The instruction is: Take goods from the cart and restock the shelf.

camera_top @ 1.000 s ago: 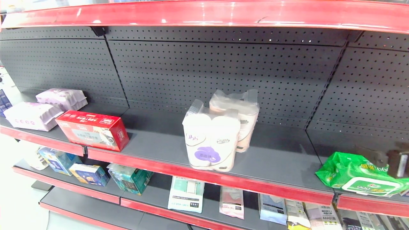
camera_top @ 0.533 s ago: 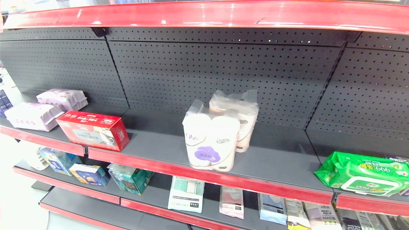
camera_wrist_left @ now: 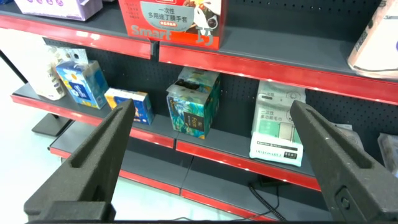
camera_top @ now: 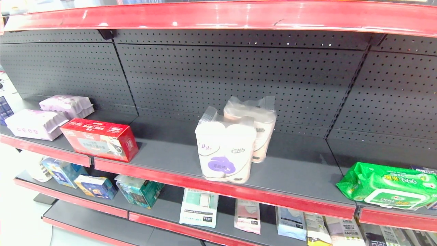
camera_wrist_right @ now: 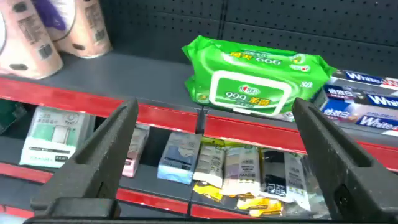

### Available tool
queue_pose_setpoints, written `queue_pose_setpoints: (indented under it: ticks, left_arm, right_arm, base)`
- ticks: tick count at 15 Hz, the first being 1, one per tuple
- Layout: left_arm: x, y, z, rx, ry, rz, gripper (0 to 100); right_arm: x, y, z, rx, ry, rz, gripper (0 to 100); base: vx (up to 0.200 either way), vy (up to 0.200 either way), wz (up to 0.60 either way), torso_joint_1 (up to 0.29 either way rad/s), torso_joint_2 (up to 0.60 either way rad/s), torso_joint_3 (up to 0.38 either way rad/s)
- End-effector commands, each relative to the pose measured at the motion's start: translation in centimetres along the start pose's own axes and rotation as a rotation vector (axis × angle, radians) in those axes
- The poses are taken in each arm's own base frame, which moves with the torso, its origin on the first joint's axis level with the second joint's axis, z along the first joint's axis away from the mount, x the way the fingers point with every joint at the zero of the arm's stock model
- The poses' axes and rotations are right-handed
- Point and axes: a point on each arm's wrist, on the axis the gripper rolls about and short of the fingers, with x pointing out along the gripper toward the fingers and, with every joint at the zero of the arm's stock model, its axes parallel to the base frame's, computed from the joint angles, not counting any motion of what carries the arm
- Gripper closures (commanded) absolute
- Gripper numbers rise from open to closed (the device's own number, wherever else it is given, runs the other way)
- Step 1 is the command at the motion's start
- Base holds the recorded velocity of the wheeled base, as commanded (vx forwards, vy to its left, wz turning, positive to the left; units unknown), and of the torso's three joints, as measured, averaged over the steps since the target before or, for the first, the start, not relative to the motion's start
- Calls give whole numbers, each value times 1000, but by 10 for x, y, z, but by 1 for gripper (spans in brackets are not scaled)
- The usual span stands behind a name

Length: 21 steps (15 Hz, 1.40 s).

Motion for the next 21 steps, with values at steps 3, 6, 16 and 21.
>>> queue_pose_setpoints:
  ticks: [3,6,16,21]
  left_arm:
    - [0,0,0,3,1,-1,0]
    - [0,0,0,0,1,-1,0]
    - [0,0,0,1,3,-2,0]
    - [0,0,0,5,3,-19,0]
  right_arm:
    - [-7,2,-1,51,-53,161,0]
    - [-7,-2,-2,44,-63,-23,0]
    - [-6,0,-8,90,-14,70,0]
    - [-6,0,-9,91,-15,70,0]
  base:
    - [0,0,0,0,0,0]
    - [0,0,0,0,0,0]
    - [0,0,0,0,0,0]
    - [0,0,0,0,0,0]
